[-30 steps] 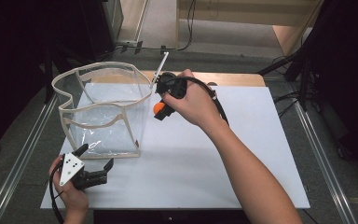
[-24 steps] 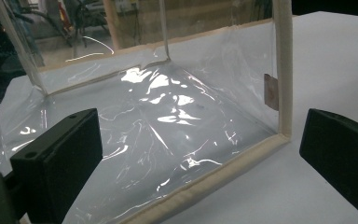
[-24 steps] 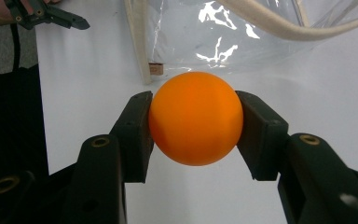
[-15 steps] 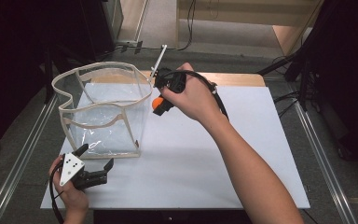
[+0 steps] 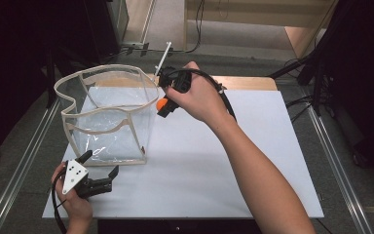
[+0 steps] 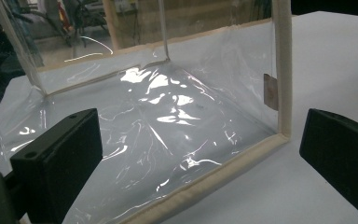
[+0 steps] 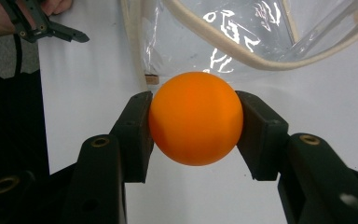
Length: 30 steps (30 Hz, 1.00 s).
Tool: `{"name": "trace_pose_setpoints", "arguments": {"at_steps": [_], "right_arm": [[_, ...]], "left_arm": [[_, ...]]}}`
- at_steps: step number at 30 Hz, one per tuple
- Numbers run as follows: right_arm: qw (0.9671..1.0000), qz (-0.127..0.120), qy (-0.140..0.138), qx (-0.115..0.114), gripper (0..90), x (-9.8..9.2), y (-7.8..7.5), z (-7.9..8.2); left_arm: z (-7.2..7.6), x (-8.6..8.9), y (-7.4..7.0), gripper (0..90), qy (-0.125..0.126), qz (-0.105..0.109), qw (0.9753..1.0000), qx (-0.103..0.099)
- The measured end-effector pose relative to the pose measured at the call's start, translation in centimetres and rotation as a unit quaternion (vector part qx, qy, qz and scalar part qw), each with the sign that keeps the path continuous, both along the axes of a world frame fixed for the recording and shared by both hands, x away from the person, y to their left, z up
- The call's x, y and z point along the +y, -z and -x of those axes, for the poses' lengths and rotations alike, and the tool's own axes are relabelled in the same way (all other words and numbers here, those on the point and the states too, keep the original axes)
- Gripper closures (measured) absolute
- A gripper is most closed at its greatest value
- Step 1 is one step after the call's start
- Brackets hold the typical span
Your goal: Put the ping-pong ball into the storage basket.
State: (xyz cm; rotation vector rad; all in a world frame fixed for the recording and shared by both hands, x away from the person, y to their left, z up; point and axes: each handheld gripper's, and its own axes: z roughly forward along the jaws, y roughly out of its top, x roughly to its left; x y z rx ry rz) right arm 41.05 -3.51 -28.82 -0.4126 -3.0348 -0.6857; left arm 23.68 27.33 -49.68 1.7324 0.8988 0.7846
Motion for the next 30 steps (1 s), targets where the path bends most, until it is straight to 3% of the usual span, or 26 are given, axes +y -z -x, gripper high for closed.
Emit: {"name": "trace_pose_setpoints", "arguments": {"at_steps": [15,30], "right_arm": [[1.0000,-0.002,0.006,-0.007,47.9,-0.2,-1.0,-1.0],[0.9999,-0.003,0.008,-0.010,47.9,1.1,-2.2,-1.9]], "left_arm": [[0.0,0.0,0.0,0.0,0.000,-0.001,1.0000,0.000],[0.0,0.1,0.0,0.0,0.000,0.001,1.0000,0.000]]}}
